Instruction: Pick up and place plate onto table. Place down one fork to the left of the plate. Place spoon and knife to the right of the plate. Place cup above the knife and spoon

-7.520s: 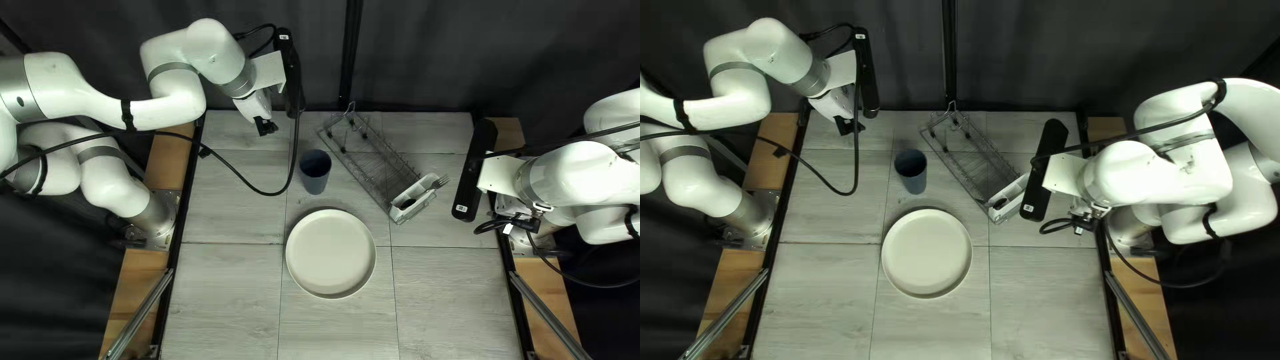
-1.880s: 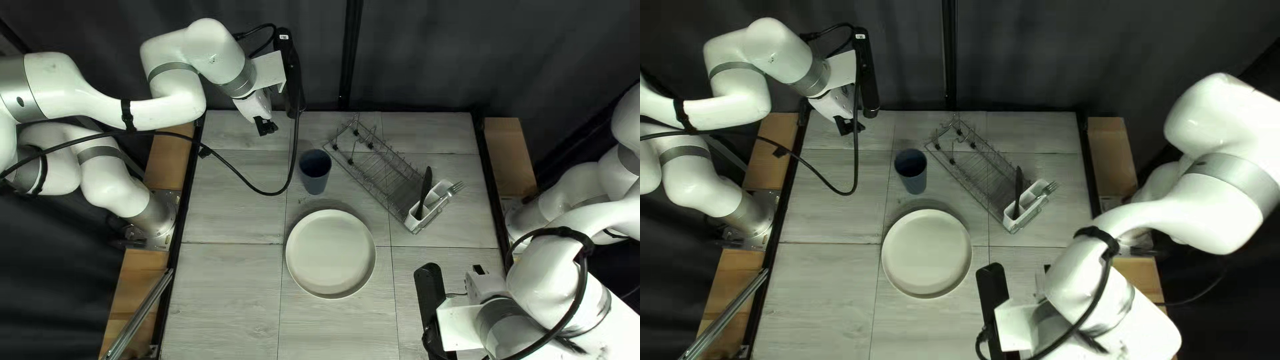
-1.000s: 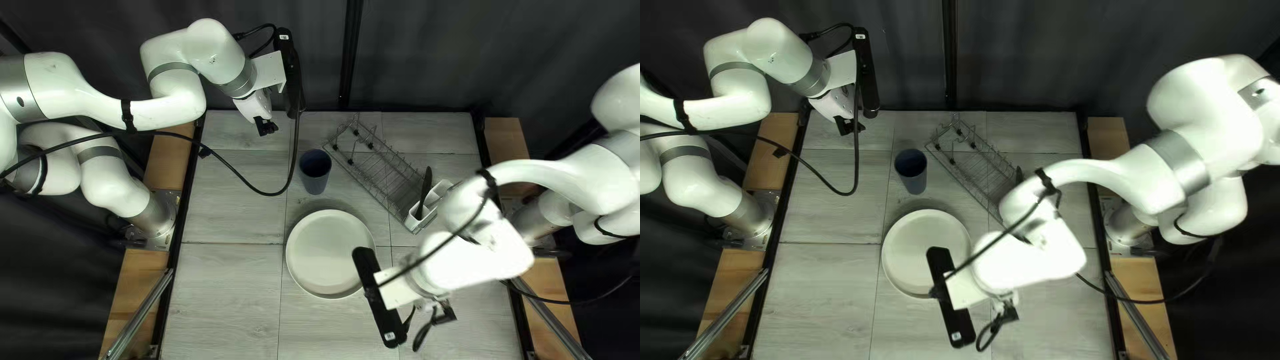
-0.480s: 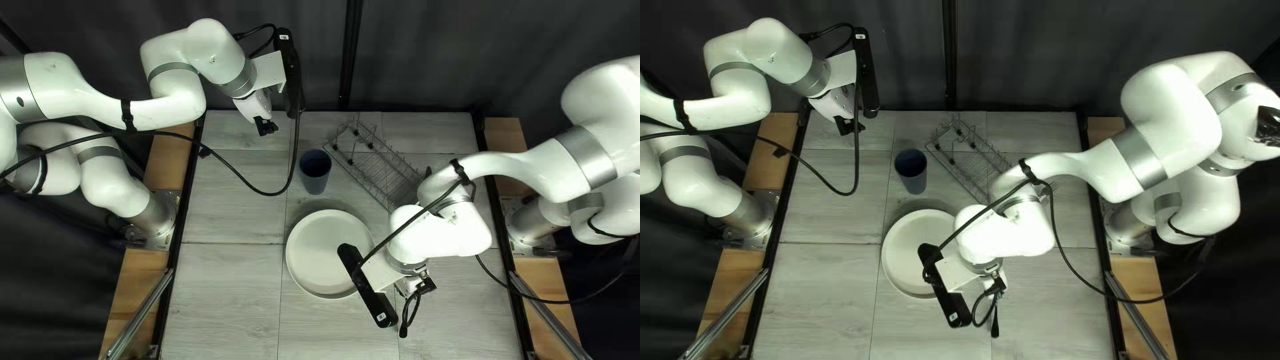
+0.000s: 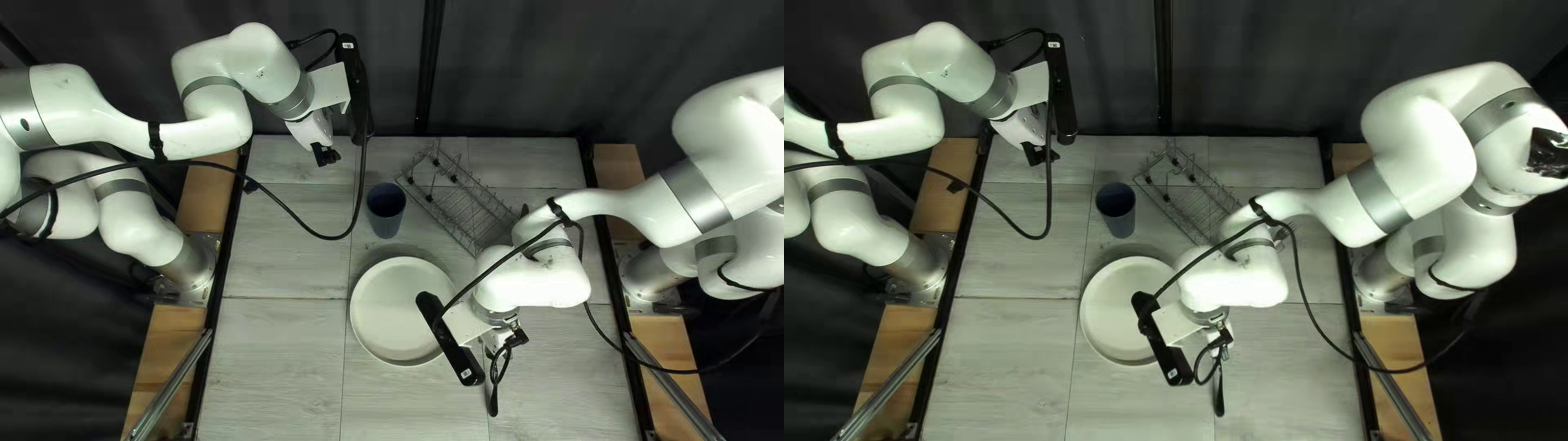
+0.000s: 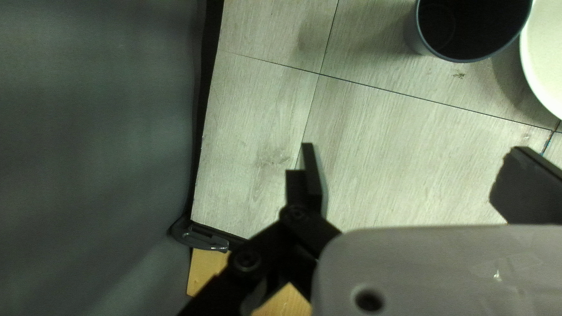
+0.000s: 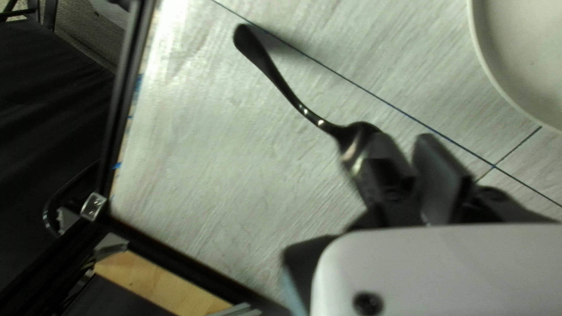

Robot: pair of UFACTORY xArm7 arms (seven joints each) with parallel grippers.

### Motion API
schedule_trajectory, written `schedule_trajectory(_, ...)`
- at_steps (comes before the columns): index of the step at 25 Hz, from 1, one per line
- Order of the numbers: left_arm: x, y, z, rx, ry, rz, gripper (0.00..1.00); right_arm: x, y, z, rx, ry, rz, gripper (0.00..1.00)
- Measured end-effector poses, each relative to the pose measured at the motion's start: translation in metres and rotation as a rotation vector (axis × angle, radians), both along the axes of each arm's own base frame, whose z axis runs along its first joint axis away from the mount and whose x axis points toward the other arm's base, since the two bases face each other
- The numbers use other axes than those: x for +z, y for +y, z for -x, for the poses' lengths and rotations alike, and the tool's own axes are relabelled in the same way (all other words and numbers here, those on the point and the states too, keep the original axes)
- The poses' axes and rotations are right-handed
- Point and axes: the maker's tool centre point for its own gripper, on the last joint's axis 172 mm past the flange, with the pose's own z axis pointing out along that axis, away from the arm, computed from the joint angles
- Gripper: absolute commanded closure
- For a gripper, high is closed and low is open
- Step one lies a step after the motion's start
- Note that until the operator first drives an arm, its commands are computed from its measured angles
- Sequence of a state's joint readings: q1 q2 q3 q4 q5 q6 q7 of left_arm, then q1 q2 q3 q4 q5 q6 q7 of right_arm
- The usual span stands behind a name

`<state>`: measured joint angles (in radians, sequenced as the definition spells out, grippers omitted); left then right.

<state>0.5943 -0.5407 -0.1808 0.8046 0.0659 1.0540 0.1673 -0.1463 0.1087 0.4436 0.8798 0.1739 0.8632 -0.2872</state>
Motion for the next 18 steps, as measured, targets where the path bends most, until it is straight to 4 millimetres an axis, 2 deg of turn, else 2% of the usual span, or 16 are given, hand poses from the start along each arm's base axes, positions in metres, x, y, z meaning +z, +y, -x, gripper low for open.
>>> schedule_trajectory(5,0.000,0.000,0.000,0.000,0.000,0.000,0.00,-0.017,-0.022,0.009,-0.037,-0.005,0.084,0.00)
schedule_trajectory(8,0.000,0.000,0.000,0.000,0.000,0.000,0.00,-0.016,-0.033,0.014,-0.081,-0.010,0.146,0.00)
schedule_trajectory(11,0.000,0.000,0.000,0.000,0.000,0.000,0.00,-0.004,-0.036,0.019,-0.128,-0.009,0.219,0.00)
schedule_trajectory(14,0.000,0.000,0.000,0.000,0.000,0.000,0.00,0.016,-0.031,0.020,-0.180,-0.014,0.287,0.00)
schedule_trajectory(18,0.000,0.000,0.000,0.000,0.000,0.000,0.00,0.039,-0.013,0.005,-0.239,-0.027,0.375,0.00)
